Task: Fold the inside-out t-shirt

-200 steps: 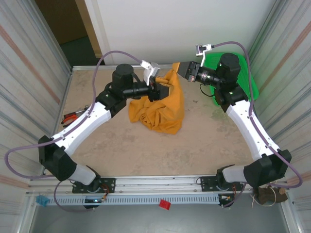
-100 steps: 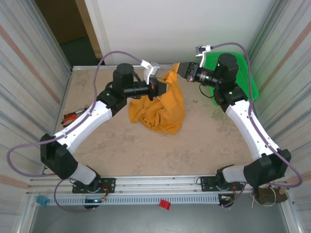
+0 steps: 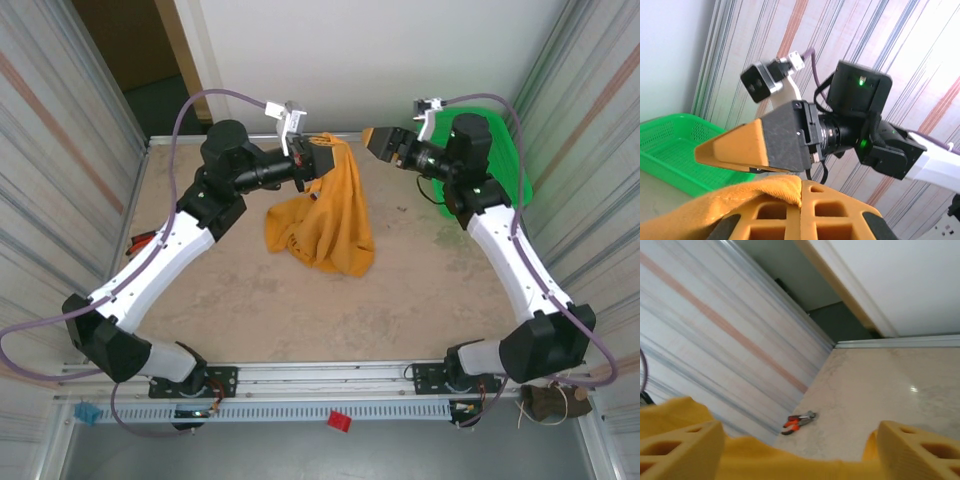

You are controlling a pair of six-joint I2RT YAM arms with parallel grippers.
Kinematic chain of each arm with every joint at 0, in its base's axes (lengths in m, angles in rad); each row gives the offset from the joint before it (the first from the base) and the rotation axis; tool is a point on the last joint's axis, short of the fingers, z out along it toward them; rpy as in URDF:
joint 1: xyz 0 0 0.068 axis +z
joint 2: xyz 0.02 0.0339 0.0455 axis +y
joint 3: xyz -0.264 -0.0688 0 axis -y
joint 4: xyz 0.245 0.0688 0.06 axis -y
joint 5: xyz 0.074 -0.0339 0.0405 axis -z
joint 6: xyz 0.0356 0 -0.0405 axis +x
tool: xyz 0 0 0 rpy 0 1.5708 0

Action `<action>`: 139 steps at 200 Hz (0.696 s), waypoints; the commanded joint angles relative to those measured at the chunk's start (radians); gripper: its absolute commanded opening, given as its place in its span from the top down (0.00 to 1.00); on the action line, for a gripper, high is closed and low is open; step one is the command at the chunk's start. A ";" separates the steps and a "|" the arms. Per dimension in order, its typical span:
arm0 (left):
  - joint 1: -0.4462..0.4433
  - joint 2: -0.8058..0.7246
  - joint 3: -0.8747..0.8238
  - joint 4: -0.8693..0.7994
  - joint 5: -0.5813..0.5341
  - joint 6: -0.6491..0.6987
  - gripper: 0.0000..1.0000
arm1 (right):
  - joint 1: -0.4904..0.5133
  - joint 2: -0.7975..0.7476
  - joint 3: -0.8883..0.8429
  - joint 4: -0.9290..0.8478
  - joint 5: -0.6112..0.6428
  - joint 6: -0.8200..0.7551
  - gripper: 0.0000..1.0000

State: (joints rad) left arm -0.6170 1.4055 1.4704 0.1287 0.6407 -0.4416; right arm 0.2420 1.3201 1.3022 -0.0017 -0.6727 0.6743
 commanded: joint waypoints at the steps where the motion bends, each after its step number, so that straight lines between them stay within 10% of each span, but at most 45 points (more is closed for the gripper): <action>1: -0.008 -0.030 0.070 0.091 -0.028 -0.058 1.00 | -0.005 -0.102 -0.095 0.005 -0.060 -0.075 0.16; 63: -0.015 0.047 0.204 0.084 0.008 -0.118 1.00 | 0.129 -0.143 -0.331 0.068 -0.057 -0.196 0.15; 71: -0.014 0.051 0.210 0.098 0.011 -0.139 1.00 | 0.130 -0.120 -0.322 0.064 -0.058 -0.199 0.29; 91: -0.014 0.039 0.216 0.130 0.001 -0.173 1.00 | 0.094 -0.116 -0.276 0.072 -0.058 -0.173 0.99; 139: -0.016 0.008 0.254 0.150 -0.037 -0.197 1.00 | 0.048 -0.195 0.048 -0.106 0.037 -0.250 1.00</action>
State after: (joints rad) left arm -0.6258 1.4506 1.6672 0.1856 0.6262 -0.6010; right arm 0.3023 1.2087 1.1740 -0.0647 -0.6899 0.4915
